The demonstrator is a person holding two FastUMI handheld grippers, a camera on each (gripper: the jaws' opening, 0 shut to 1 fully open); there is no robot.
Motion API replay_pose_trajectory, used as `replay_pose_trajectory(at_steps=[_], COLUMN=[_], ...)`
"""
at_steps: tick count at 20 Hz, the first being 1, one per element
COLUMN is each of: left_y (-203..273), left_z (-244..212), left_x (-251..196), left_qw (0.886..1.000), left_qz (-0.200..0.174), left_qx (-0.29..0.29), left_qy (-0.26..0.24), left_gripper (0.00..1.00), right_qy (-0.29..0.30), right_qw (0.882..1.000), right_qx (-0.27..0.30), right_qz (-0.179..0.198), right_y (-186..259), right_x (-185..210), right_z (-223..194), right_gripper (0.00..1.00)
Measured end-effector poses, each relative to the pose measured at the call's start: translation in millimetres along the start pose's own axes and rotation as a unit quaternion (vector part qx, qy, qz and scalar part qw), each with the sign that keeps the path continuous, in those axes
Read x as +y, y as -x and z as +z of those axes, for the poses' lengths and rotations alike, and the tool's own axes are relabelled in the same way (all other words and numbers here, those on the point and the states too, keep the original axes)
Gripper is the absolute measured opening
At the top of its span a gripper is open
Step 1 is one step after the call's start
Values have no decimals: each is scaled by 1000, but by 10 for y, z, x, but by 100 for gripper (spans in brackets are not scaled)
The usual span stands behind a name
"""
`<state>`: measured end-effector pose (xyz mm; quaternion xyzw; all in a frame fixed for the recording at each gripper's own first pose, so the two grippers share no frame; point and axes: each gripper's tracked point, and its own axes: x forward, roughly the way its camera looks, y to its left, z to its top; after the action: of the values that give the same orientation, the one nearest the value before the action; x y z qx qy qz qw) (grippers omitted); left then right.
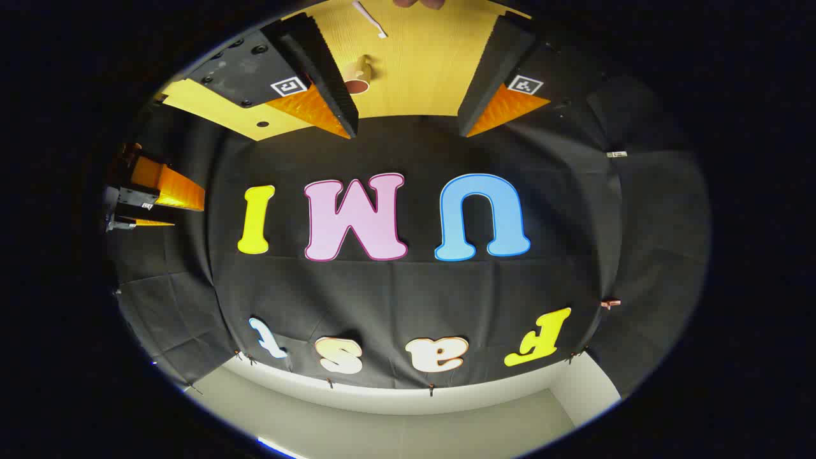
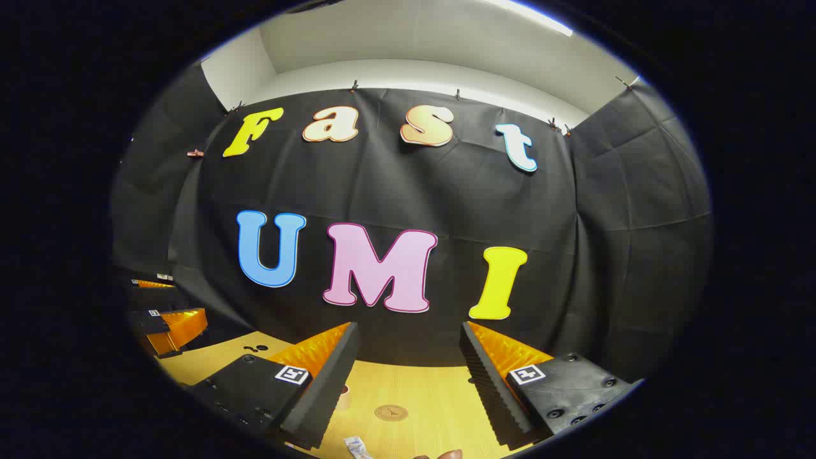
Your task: Put the toothbrush and toothpaste on the desktop into the cup, then pick up the cup and place it on the coaster on the desktop.
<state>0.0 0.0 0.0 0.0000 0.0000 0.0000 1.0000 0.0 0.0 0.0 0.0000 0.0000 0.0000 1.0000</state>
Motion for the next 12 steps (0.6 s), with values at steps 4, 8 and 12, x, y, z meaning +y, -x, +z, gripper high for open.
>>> replay_pose_trajectory(at_steps=[4, 8, 12], left_y=[-52, -88, -109], left_z=[-112, -159, -209], left_x=[15, 25, 40], left_qw=[1000, 1000, 999], left_qz=[-1, -4, -4], left_qx=[19, 26, 32], left_qy=[-3, -4, -2], left_gripper=[98, 98, 98], right_qy=[-5, -8, 0], right_qw=[1000, 1000, 1000], right_qx=[11, 15, 19], right_qz=[2, 3, 3], right_y=[-16, -30, -39], right_x=[57, 109, 138], right_z=[-79, -101, -143], right_gripper=[97, 97, 96])
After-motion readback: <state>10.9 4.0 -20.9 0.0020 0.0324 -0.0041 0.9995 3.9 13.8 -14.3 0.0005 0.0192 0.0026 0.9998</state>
